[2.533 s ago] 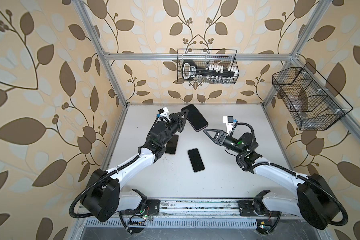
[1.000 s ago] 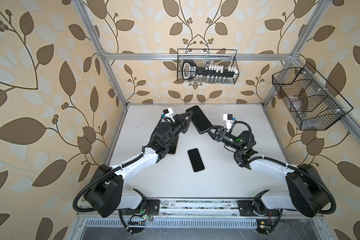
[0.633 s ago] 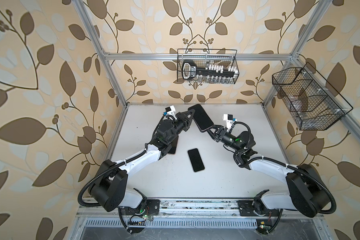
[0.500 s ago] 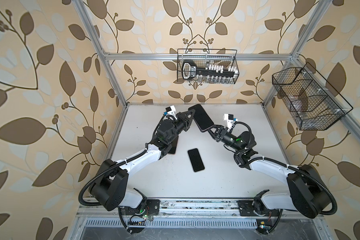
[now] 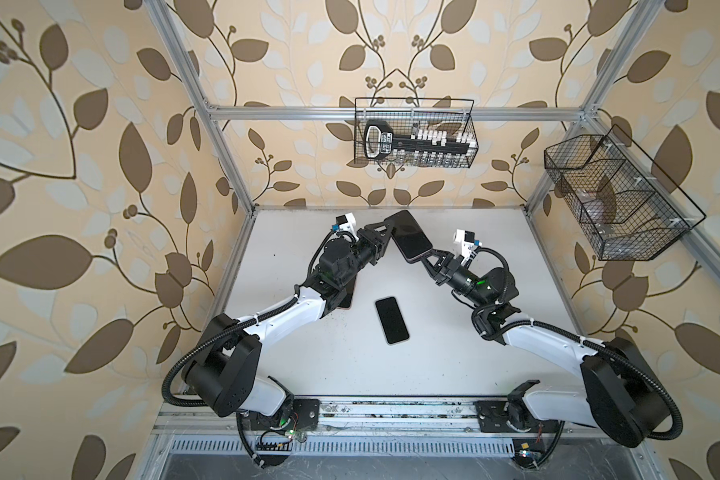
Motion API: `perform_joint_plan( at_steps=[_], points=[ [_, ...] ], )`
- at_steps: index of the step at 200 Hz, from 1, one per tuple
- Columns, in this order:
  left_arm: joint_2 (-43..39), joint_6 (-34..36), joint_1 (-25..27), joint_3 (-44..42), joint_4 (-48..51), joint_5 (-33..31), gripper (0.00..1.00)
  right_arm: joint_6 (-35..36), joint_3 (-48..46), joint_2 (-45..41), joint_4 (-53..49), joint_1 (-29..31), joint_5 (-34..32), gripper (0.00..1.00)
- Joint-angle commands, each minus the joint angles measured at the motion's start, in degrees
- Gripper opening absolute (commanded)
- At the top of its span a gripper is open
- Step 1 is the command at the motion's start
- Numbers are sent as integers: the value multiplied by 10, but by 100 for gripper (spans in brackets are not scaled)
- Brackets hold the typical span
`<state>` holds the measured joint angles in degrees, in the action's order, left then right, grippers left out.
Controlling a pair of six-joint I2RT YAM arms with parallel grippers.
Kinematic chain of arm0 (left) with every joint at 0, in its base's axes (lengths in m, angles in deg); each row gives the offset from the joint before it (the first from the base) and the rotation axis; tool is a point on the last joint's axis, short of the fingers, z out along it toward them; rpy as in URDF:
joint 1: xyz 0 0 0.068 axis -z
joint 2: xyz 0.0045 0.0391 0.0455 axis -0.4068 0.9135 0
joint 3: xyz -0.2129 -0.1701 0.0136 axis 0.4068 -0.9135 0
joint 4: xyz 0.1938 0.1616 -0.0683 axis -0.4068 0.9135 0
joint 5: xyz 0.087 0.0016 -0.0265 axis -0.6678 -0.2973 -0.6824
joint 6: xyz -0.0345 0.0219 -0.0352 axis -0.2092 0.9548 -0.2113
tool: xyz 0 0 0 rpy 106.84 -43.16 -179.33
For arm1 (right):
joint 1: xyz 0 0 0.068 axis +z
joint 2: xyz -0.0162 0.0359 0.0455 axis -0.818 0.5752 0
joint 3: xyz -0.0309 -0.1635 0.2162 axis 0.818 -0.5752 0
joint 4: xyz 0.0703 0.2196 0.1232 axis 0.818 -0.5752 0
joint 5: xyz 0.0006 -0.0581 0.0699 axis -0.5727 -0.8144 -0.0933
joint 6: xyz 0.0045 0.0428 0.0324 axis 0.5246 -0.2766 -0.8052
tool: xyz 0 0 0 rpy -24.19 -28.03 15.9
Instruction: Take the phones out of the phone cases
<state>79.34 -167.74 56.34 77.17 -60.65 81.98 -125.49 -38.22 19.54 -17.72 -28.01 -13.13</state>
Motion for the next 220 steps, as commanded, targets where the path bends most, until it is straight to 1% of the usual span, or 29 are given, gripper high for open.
perform_joint_plan(
  at_steps=[1, 7, 18, 24, 49, 64, 87, 106, 123, 144, 171, 194, 220],
  points=[
    [-3, 21, 4, 29, -6, 7, 54, -22, -2, -12, 61, -2, -23, 0],
    [-3, 23, 4, 30, 0, 7, 58, -22, -2, -11, 60, -3, -24, 0],
    [-6, 29, 5, 31, 10, 8, 62, -22, -1, -6, 60, -4, -26, 0],
    [-9, 30, 4, 31, 16, 8, 66, -21, -1, -3, 60, -3, -27, 0],
    [-23, 32, 5, 30, 46, 10, 87, -11, 2, 6, 63, -5, -37, 0],
    [-41, 26, 5, 26, 89, 5, 98, 0, 5, 10, 59, -5, -45, 0],
    [-85, 10, 11, 12, 156, -12, 99, 25, 14, 11, 39, -4, -60, 0],
    [-130, -7, 16, 9, 241, -21, 99, 42, 21, 14, 27, -6, -71, 0],
    [-162, -26, 21, 11, 294, -14, 99, 53, 27, 20, 19, -6, -76, 0],
    [-188, -60, 30, 5, 300, 2, 99, 61, 29, 30, 17, -5, -85, 0],
    [-202, -102, 51, 10, 300, -4, 99, 66, 33, 47, 23, -3, -90, 0],
    [-200, -108, 75, 32, 316, -17, 99, 73, 38, 58, 23, 4, -96, 0],
    [-183, -117, 91, 44, 292, -19, 99, 76, 42, 74, 33, 13, -104, 0]
  ],
)
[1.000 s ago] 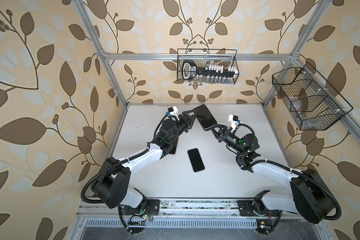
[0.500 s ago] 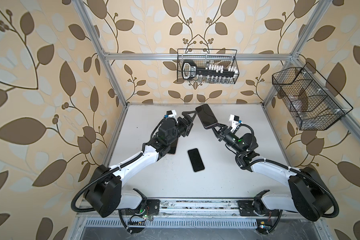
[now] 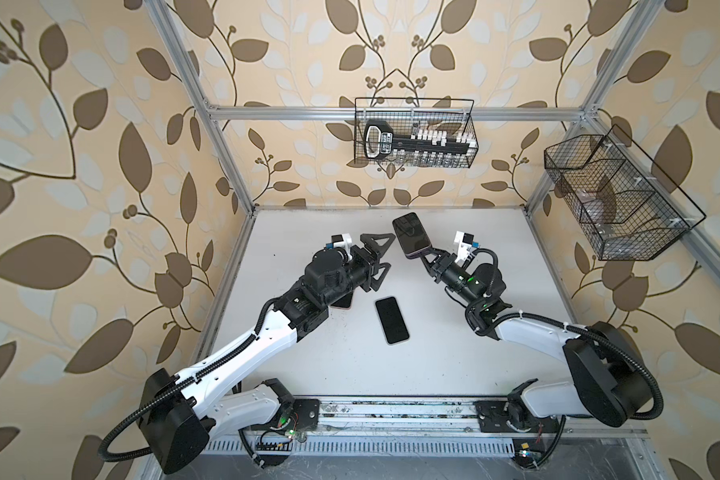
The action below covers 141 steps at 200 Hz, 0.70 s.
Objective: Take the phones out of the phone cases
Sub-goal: 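Pull the right gripper away from the left gripper, sliding the black case off the phone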
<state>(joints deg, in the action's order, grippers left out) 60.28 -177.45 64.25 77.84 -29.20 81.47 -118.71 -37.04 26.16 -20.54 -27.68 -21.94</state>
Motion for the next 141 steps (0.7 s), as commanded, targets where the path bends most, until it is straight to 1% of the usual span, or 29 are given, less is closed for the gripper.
perform_joint_plan(
  at_steps=[1, 50, 81, 104, 141],
  points=[
    [9, -22, 13, 37, -25, -14, 99, 8, 30, 8, 62, 10, -17, 0],
    [44, -31, 26, 44, -41, -27, 99, 2, 28, 23, 91, 19, -28, 0],
    [68, -30, 26, 46, -69, -34, 99, 6, 20, 13, 95, 25, -35, 0],
    [86, -49, 26, 40, -103, -41, 99, 12, 12, 5, 90, 27, -38, 0],
    [87, -47, 26, 46, -106, -47, 99, 16, 5, 1, 90, 29, -38, 0]
  ],
)
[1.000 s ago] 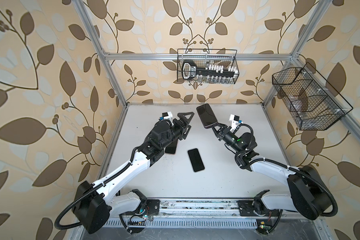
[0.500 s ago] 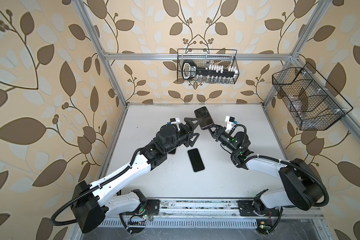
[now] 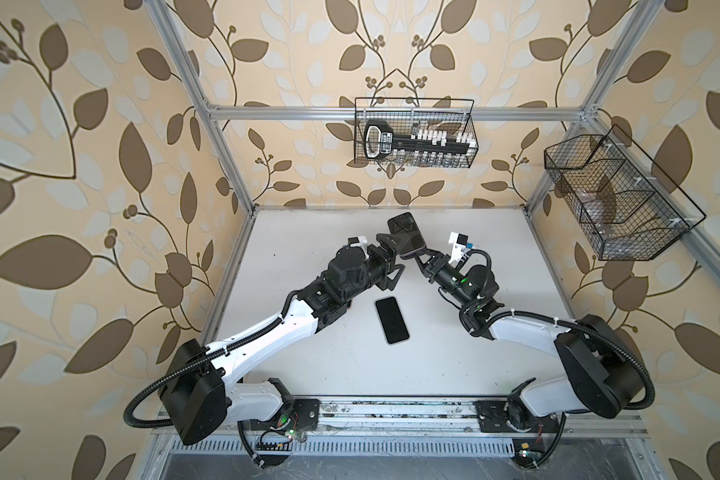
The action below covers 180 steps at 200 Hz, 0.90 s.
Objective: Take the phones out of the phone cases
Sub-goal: 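Pull the right gripper away from the left gripper, sliding the black case off the phone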
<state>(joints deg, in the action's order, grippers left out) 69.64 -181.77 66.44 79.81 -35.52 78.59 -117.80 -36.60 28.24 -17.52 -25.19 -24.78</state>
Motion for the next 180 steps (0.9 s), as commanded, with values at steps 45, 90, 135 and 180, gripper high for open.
perform_joint_plan(
  at_steps=[45, 90, 135, 180],
  points=[
    [-16, 2, 5, 26, -39, -29, 99, 7, -5, -22, 65, 5, -9, 0],
    [-6, 2, 5, 20, -58, -38, 98, 5, -11, -23, 71, 12, -7, 0],
    [3, -3, 5, 13, -81, -46, 97, 8, -25, -28, 73, 20, -11, 0],
    [21, 2, 5, 19, -84, -45, 93, 8, -19, -31, 74, 23, -10, 0]
  ],
)
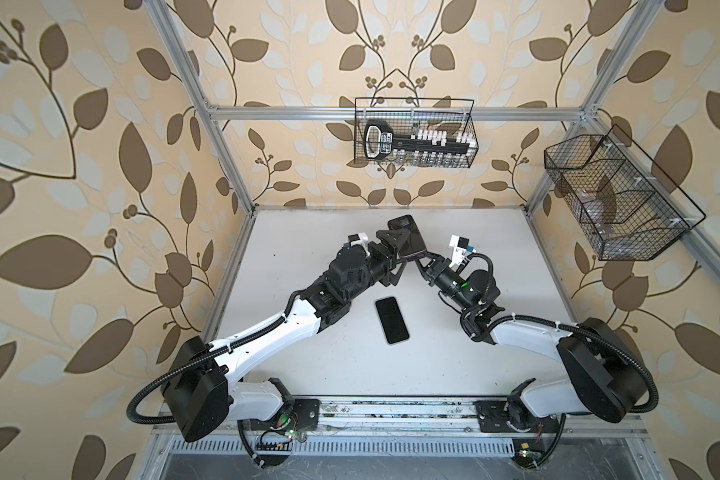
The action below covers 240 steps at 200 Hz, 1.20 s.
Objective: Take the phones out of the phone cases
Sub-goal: 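Pull the right gripper away from the left gripper, sliding the black case off the phone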
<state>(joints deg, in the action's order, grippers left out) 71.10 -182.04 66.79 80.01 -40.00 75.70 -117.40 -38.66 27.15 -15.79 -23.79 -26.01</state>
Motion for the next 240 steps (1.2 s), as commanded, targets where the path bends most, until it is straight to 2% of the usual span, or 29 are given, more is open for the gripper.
perform_joint_plan(
  at_steps=[1, 78, 113, 157, 193, 240],
  points=[
    [6, 4, 1, 17, -39, -17, 93, 4, 1, -18, 57, 9, 2, 0],
    [3, 60, 1, 29, -6, -54, 54, 6, 1, -19, 64, 23, 0, 0],
    [19, 54, 1, 23, -28, -47, 45, 7, 3, -22, 60, 26, 1, 0],
    [26, 56, 1, 21, -35, -46, 25, 10, 1, -26, 54, 30, -1, 0],
    [27, 54, 1, 21, -37, -43, 0, 15, 1, -29, 42, 30, -4, 0],
    [23, 54, 1, 20, -49, -32, 0, 23, -5, -29, 27, 31, -13, 0]
  ],
)
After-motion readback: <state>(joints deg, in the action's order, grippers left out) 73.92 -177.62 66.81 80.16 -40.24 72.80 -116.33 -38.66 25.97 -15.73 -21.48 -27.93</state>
